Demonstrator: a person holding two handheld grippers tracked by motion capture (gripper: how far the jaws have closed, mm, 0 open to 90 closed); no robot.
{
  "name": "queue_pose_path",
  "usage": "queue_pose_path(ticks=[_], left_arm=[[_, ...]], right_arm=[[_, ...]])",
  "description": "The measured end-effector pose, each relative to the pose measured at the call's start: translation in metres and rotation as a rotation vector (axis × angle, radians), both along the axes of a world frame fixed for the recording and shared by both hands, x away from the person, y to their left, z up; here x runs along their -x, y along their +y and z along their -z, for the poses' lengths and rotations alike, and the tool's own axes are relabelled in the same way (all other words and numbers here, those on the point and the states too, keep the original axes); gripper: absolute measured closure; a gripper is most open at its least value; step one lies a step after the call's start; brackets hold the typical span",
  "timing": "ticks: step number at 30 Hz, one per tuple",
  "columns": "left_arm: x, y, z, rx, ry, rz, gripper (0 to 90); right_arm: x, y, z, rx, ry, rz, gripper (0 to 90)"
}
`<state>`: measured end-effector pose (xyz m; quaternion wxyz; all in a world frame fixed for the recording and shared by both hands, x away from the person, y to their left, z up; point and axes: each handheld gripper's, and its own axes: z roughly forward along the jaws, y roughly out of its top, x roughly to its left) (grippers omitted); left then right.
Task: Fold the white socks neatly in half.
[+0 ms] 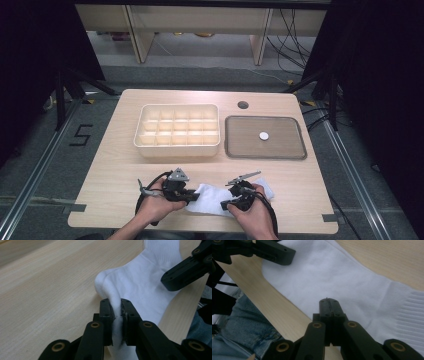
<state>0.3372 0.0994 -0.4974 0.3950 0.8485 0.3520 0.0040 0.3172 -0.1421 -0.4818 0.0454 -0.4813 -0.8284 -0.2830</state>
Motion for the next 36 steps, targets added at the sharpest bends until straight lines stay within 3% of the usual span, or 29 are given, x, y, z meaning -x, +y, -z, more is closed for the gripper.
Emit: queue_pose_path(ticks=[3, 7, 13, 14, 16, 18, 19, 20, 26, 34, 36], left_arm=[[0.002, 0.001, -0.002, 0.016, 0.009, -0.001, 80.4], [0.007, 0.001, -0.007, 0.045, 0.023, 0.007, 80.4], [0.013, 0.000, -0.016, 0.071, 0.012, 0.026, 80.4], [0.015, 0.000, -0.019, 0.084, 0.014, 0.041, 80.4], [0.016, 0.000, -0.021, 0.095, 0.011, 0.048, 80.5], [0.015, 0.000, -0.020, 0.106, 0.019, 0.048, 80.5], [0.015, 0.000, -0.020, 0.110, 0.029, 0.045, 80.5], [0.015, 0.000, -0.020, 0.127, 0.046, 0.048, 80.5], [0.018, -0.001, -0.023, 0.177, 0.072, 0.036, 80.5], [0.019, -0.003, -0.027, 0.187, 0.077, 0.045, 80.6], [0.018, -0.002, -0.027, 0.194, 0.080, 0.043, 80.6]], right_arm=[[-0.002, 0.004, 0.004, -0.035, 0.027, 0.015, 90.0], [-0.004, 0.006, 0.008, -0.033, 0.038, 0.033, 90.0], [-0.003, 0.009, 0.015, -0.044, 0.053, 0.034, 90.0], [-0.001, 0.012, 0.013, -0.059, 0.086, 0.054, 90.0], [-0.003, 0.010, 0.015, -0.046, 0.055, 0.033, 90.0], [-0.003, 0.011, 0.015, -0.045, 0.057, 0.030, 90.0], [-0.002, 0.013, 0.013, -0.056, 0.080, 0.040, 90.0], [-0.003, 0.012, 0.015, -0.038, 0.056, 0.031, 90.0], [-0.003, 0.015, 0.015, -0.045, 0.040, 0.010, 90.0], [-0.003, 0.017, 0.016, -0.056, 0.046, -0.004, 90.0], [-0.003, 0.014, 0.012, -0.088, 0.039, -0.005, 90.0]])
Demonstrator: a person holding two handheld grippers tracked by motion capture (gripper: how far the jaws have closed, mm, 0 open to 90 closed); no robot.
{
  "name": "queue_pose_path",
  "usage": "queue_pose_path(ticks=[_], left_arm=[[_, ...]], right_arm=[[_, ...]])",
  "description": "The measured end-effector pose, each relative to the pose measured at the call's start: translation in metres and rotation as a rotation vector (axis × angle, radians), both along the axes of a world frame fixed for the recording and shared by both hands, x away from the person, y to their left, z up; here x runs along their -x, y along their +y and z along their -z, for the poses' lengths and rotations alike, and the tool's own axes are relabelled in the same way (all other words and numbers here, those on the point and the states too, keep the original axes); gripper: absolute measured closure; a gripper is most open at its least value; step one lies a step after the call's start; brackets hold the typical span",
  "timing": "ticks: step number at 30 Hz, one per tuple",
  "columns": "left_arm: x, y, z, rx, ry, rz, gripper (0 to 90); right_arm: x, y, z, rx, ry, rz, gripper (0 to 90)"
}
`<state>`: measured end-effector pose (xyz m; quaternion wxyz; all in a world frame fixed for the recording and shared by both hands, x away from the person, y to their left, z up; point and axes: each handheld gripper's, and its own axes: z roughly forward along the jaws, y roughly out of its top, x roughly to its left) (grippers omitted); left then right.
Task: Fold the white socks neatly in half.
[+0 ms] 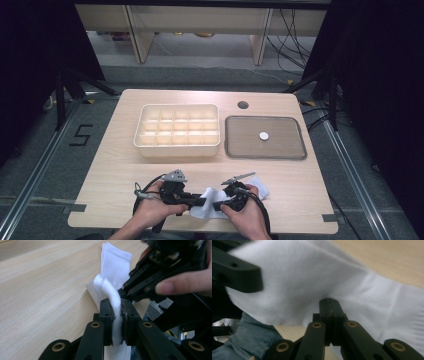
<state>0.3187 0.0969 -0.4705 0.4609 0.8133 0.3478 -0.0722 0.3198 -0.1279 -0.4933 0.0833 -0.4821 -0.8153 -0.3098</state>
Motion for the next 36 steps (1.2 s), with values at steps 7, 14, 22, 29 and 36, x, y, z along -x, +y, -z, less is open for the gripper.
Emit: queue_pose_path(ticks=[7, 14, 22, 29, 36], left_arm=[[-0.002, 0.001, -0.001, -0.002, -0.003, -0.003, 80.5], [-0.002, 0.000, -0.001, 0.003, -0.005, -0.003, 80.4], [-0.003, 0.002, -0.002, 0.002, -0.006, -0.014, 80.4], [-0.004, 0.002, -0.003, 0.012, -0.010, -0.014, 80.3], [-0.006, 0.001, -0.005, 0.022, -0.007, -0.031, 80.3]], right_arm=[[-0.013, -0.057, -0.036, 0.020, -0.111, 0.139, 90.0], [-0.033, -0.127, -0.034, 0.165, -0.189, 0.276, 66.7], [-0.038, -0.123, -0.019, 0.164, -0.166, 0.225, 63.2], [-0.044, -0.118, -0.010, 0.209, -0.169, 0.182, 67.5], [-0.044, -0.116, -0.007, 0.200, -0.147, 0.188, 73.4]])
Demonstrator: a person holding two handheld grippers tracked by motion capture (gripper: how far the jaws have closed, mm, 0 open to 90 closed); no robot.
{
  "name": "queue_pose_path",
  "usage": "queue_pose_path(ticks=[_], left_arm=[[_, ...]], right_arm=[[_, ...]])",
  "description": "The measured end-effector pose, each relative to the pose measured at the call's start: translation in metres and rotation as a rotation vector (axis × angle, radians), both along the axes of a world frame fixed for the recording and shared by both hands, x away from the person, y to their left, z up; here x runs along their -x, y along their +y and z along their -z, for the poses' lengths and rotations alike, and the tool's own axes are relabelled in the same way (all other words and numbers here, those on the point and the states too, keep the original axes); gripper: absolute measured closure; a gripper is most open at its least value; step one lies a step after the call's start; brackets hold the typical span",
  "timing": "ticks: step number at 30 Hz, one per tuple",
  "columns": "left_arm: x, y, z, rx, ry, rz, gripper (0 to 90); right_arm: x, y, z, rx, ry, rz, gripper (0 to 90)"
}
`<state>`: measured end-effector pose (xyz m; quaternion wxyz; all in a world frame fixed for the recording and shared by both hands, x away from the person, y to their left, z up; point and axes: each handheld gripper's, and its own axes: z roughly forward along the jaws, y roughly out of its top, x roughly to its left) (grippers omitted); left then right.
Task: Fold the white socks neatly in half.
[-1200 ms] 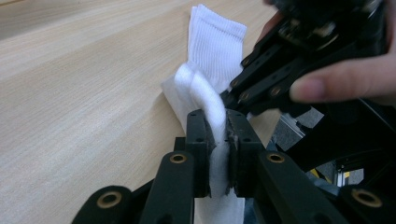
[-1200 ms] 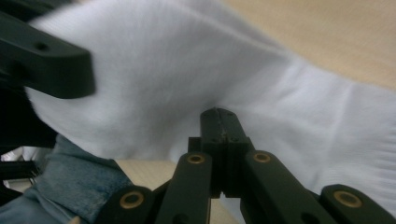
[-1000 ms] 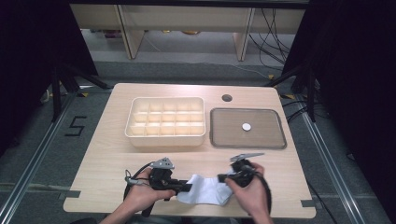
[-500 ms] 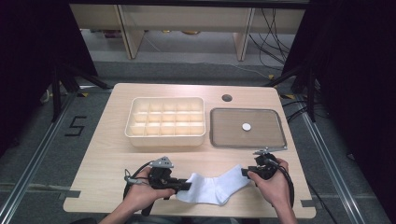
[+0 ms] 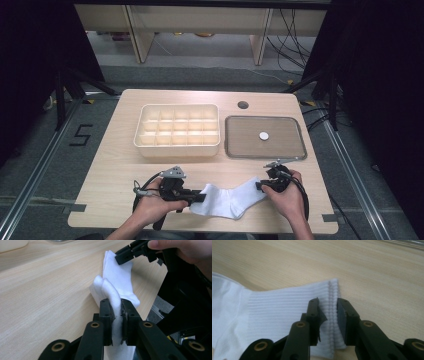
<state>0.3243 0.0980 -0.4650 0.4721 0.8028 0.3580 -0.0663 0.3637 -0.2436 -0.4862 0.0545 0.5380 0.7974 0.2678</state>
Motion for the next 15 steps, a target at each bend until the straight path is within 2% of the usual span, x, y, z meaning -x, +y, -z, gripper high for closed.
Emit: queue_pose_path(ticks=[1, 2, 6, 7, 9, 11, 13, 14, 15], left_arm=[[0.000, 0.000, 0.000, 0.007, 0.002, -0.007, 80.3], [-0.001, 0.000, -0.001, 0.016, 0.001, 0.001, 80.3], [-0.002, 0.000, -0.003, 0.008, -0.002, -0.014, 80.3], [-0.002, -0.001, -0.003, 0.022, 0.001, -0.019, 80.3], [-0.002, -0.002, -0.003, 0.020, 0.005, -0.015, 80.3], [-0.001, -0.003, -0.003, 0.023, 0.005, -0.011, 80.3], [-0.001, -0.004, -0.003, 0.031, 0.007, -0.007, 80.3], [-0.001, -0.003, -0.003, 0.028, 0.006, -0.005, 80.3], [-0.001, -0.003, -0.003, 0.028, 0.006, -0.005, 80.3]], right_arm=[[0.001, 0.001, 0.000, -0.006, -0.006, 0.008, 74.2], [0.002, 0.001, 0.000, -0.016, 0.000, -0.007, 75.3], [0.007, 0.007, 0.001, -0.028, 0.012, 0.013, 75.9], [0.007, 0.007, 0.001, -0.028, 0.012, 0.013, 75.9], [0.008, 0.009, 0.003, -0.029, -0.005, -0.005, 75.9], [0.010, 0.013, 0.002, -0.042, 0.017, 0.014, 74.9], [0.010, 0.014, 0.002, -0.035, 0.017, 0.019, 73.5], [0.010, 0.013, 0.001, -0.044, 0.002, 0.021, 68.0], [0.010, 0.013, 0.001, -0.044, 0.002, 0.021, 68.0]])
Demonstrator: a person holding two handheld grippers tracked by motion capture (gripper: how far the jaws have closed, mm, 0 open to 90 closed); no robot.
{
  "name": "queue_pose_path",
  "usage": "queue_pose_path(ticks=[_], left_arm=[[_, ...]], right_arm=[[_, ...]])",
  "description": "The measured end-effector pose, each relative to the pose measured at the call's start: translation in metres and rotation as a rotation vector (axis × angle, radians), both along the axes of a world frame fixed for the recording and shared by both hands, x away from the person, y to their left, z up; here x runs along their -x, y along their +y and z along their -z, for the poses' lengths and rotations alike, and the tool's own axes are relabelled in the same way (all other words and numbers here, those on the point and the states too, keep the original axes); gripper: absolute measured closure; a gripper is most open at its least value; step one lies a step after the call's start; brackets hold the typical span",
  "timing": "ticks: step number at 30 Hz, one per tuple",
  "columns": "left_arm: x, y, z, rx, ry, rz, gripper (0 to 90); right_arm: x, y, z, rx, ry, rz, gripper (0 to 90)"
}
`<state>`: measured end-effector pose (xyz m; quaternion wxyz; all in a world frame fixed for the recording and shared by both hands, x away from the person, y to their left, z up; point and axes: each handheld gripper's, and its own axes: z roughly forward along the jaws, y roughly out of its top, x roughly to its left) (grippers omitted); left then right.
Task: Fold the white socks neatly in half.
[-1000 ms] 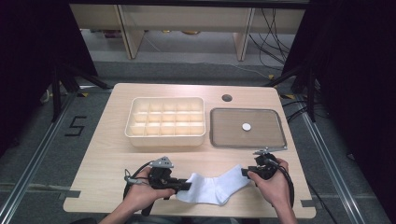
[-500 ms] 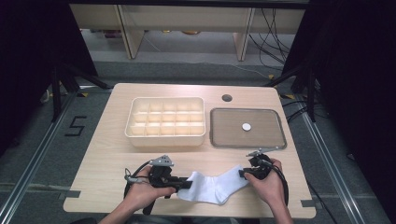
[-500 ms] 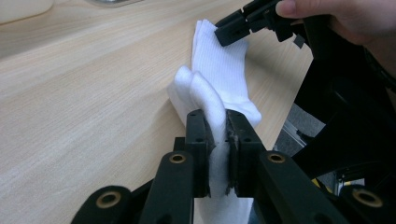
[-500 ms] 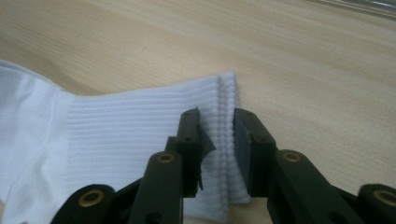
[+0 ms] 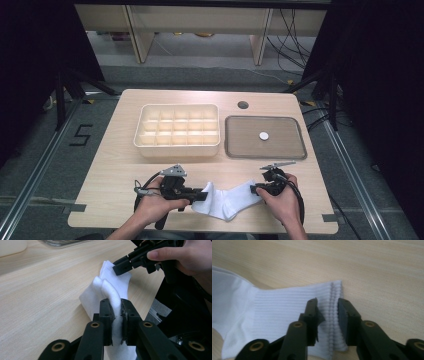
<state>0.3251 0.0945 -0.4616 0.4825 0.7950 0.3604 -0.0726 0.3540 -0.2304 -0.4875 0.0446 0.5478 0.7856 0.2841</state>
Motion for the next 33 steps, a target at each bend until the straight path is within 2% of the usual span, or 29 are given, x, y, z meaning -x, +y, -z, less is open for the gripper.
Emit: queue_pose_path(ticks=[1, 3, 4, 5, 6, 7, 8, 11, 12, 13, 15, 18, 20, 23, 25, 27, 28, 29, 30, 31, 32, 33], left_arm=[[0.000, 0.000, 0.000, -0.002, -0.003, -0.005, 80.3], [0.000, 0.000, 0.000, 0.002, -0.005, -0.002, 80.3], [0.000, 0.000, 0.000, 0.004, -0.006, 0.010, 80.3], [0.000, 0.000, 0.000, 0.002, -0.011, 0.016, 80.2], [0.000, 0.000, 0.000, 0.002, -0.011, 0.016, 80.2], [0.001, -0.002, 0.000, 0.008, -0.014, 0.005, 80.2], [0.001, -0.002, 0.000, 0.006, -0.017, 0.007, 80.2], [0.001, -0.001, -0.001, 0.006, -0.022, 0.008, 80.2], [0.001, -0.001, -0.001, 0.006, -0.022, 0.008, 80.2], [0.000, -0.001, 0.000, 0.011, -0.018, 0.009, 80.3], [0.000, -0.002, -0.001, 0.000, -0.021, -0.002, 80.3], [0.001, -0.003, -0.001, 0.007, -0.021, -0.008, 80.3], [0.000, -0.004, -0.001, 0.014, -0.020, 0.012, 80.2], [0.002, -0.008, 0.000, -0.003, -0.019, 0.015, 80.3], [0.002, -0.012, 0.002, 0.006, -0.013, 0.034, 80.2], [0.002, -0.013, 0.001, 0.001, -0.021, 0.027, 80.3], [0.002, -0.013, 0.001, 0.001, -0.021, 0.027, 80.2], [0.002, -0.013, 0.000, 0.001, -0.022, 0.028, 80.3], [0.002, -0.013, 0.000, 0.006, -0.020, 0.026, 80.3], [0.002, -0.013, 0.000, 0.006, -0.020, 0.026, 80.3], [0.001, -0.012, 0.000, 0.003, -0.022, 0.031, 80.3], [0.001, -0.012, -0.001, 0.003, -0.024, 0.026, 80.3]], right_arm=[[0.000, -0.002, -0.004, -0.022, 0.009, 0.008, 63.8], [0.001, -0.003, -0.007, -0.025, 0.003, 0.023, 63.7], [0.001, -0.006, -0.009, -0.015, -0.028, 0.021, 64.5], [0.002, -0.010, -0.014, -0.025, -0.030, 0.018, 68.2], [0.002, -0.010, -0.014, -0.025, -0.030, 0.018, 68.2], [0.002, -0.011, -0.013, -0.024, -0.049, 0.010, 70.3], [0.003, -0.015, -0.016, -0.057, -0.036, 0.016, 77.6], [0.006, -0.019, -0.022, -0.072, -0.014, 0.073, 89.9], [0.006, -0.019, -0.022, -0.072, -0.014, 0.073, 89.9], [0.005, -0.024, -0.021, -0.045, -0.052, 0.060, 90.0], [0.003, -0.024, -0.019, -0.029, -0.021, 0.065, 90.0], [0.000, -0.020, -0.014, 0.000, -0.015, 0.071, 90.0], [-0.001, -0.018, -0.012, 0.006, -0.011, 0.066, 90.0], [-0.003, -0.013, -0.008, 0.031, -0.006, 0.062, 90.0], [-0.002, -0.007, -0.004, 0.042, 0.020, 0.065, 90.0], [-0.002, -0.004, -0.003, 0.055, 0.027, 0.061, 90.0], [-0.003, -0.003, -0.003, 0.058, 0.025, 0.070, 90.0], [-0.003, -0.003, -0.002, 0.055, -0.001, 0.041, 90.0], [-0.003, -0.003, -0.001, 0.069, 0.004, 0.034, 90.0], [-0.002, 0.000, -0.002, 0.066, 0.027, 0.065, 90.0], [-0.002, 0.000, -0.002, 0.066, 0.027, 0.065, 90.0], [-0.002, 0.000, -0.001, 0.075, 0.009, 0.031, 90.0]])
